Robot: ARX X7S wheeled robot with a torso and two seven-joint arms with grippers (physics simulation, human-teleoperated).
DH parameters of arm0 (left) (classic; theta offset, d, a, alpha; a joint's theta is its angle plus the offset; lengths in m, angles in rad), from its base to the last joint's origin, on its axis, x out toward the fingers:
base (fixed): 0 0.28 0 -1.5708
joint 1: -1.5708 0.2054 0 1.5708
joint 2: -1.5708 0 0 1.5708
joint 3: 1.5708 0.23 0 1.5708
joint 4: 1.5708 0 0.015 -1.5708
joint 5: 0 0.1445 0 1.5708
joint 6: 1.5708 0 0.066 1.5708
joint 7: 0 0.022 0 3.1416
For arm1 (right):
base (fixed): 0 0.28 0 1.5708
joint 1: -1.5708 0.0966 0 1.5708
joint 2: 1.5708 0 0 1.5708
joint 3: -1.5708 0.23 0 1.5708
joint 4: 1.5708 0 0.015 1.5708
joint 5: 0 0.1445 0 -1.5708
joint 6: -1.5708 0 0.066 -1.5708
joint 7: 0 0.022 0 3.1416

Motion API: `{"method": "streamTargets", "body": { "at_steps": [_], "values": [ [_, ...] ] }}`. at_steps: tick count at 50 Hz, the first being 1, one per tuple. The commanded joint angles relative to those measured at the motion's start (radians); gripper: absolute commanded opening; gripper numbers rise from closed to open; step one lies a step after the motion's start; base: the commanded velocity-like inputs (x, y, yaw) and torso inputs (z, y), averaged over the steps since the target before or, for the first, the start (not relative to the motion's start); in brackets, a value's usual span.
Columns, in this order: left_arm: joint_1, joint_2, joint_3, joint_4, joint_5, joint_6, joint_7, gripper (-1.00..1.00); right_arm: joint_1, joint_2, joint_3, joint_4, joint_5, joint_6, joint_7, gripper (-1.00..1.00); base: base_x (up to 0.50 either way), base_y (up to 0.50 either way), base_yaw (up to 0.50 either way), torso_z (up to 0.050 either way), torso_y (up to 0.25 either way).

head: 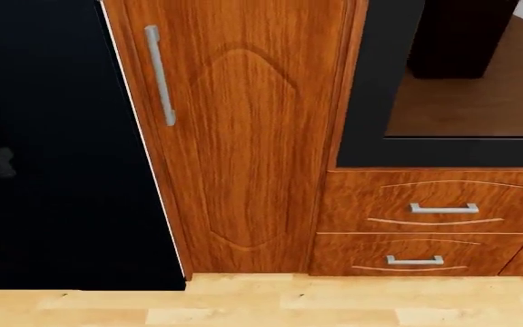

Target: Close the microwave door

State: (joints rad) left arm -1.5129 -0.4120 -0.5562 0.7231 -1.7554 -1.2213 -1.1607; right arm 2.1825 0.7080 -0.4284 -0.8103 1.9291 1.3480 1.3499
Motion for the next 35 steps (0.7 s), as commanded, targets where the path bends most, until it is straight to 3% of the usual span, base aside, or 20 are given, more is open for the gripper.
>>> {"method": "streamTargets", "body": {
  "at_steps": [1,16,35],
  "values": [
    [0.005,-0.004,0.008,0.002,0.001,0.01,0.002,1.0,0.002,0.005,-0.01,-0.001,-0.004,-0.003,-0.007,1.0,0.28,0.5,0.0,0.0,0.0],
    [0.007,-0.015,0.017,0.005,-0.005,0.027,-0.001,1.0,-0.003,0.016,0.003,-0.008,-0.011,-0.027,-0.012,1.0,0.31,0.47,0.0,0.0,0.0],
    [0.012,-0.024,0.028,0.007,-0.005,0.044,-0.001,1.0,-0.024,0.025,0.011,-0.008,-0.02,-0.053,-0.021,1.0,0.5,-0.01,0.0,0.0,0.001]
  ]
}}
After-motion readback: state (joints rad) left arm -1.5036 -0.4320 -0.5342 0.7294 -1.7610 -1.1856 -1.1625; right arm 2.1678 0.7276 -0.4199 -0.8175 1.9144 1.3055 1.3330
